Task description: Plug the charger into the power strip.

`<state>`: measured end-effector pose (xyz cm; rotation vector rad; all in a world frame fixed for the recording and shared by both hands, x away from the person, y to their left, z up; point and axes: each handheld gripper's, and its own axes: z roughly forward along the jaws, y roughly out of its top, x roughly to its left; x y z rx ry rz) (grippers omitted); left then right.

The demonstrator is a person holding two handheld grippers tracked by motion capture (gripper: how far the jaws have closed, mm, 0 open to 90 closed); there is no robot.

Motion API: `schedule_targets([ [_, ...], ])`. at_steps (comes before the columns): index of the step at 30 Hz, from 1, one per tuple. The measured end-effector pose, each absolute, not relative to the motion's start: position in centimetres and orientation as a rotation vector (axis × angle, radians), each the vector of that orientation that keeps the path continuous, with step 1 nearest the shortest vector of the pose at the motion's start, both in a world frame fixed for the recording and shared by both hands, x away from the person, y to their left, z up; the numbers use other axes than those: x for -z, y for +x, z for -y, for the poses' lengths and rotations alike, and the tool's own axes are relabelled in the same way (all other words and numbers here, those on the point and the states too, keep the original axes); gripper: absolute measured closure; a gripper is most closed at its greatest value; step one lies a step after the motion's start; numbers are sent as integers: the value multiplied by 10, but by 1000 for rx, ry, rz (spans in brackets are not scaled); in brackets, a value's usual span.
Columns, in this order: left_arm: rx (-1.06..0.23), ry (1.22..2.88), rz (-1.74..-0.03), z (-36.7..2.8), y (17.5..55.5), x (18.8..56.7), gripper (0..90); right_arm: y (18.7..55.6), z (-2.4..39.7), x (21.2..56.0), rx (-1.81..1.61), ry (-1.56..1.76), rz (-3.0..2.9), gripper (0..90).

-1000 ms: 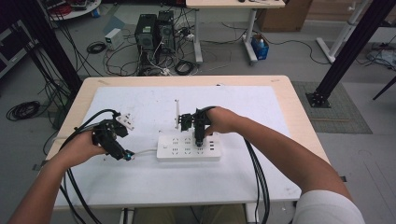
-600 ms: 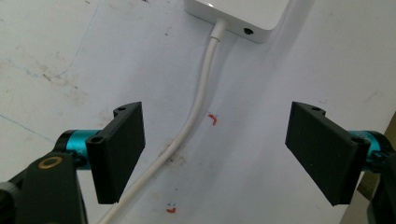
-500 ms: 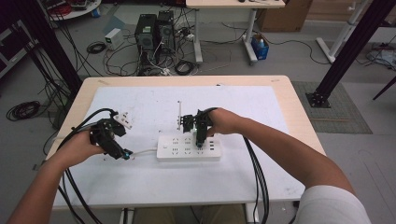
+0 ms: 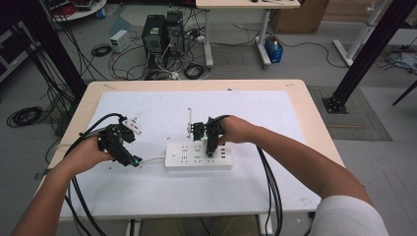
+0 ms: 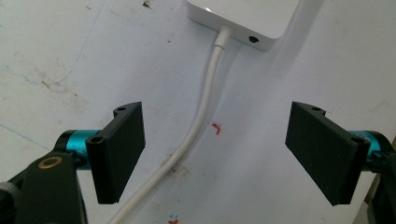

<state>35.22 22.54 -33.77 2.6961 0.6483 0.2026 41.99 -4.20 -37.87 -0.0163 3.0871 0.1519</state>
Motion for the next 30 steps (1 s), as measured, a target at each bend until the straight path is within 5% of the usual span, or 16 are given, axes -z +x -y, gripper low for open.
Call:
schedule_targets([
  [1,-201,2691,-655,-226,353,338,200,418,43,378,-166,-40,-3073,563],
  [2,-202,2692,-659,-227,355,337,200,419,47,377,-178,-29,-3077,369],
  [4,-204,2683,-673,-228,356,336,200,428,65,362,-356,207,-3089,204],
  [6,-207,2671,-684,-229,357,335,200,433,96,339,-610,393,-3020,187],
  [9,-205,2679,-680,-231,358,333,200,427,145,314,-674,630,-2919,32],
  [18,-240,2677,-746,-237,360,335,200,386,234,329,-389,1084,-2728,32],
  [30,-242,2668,-750,-240,359,334,200,367,259,335,-343,1172,-2688,32],
])
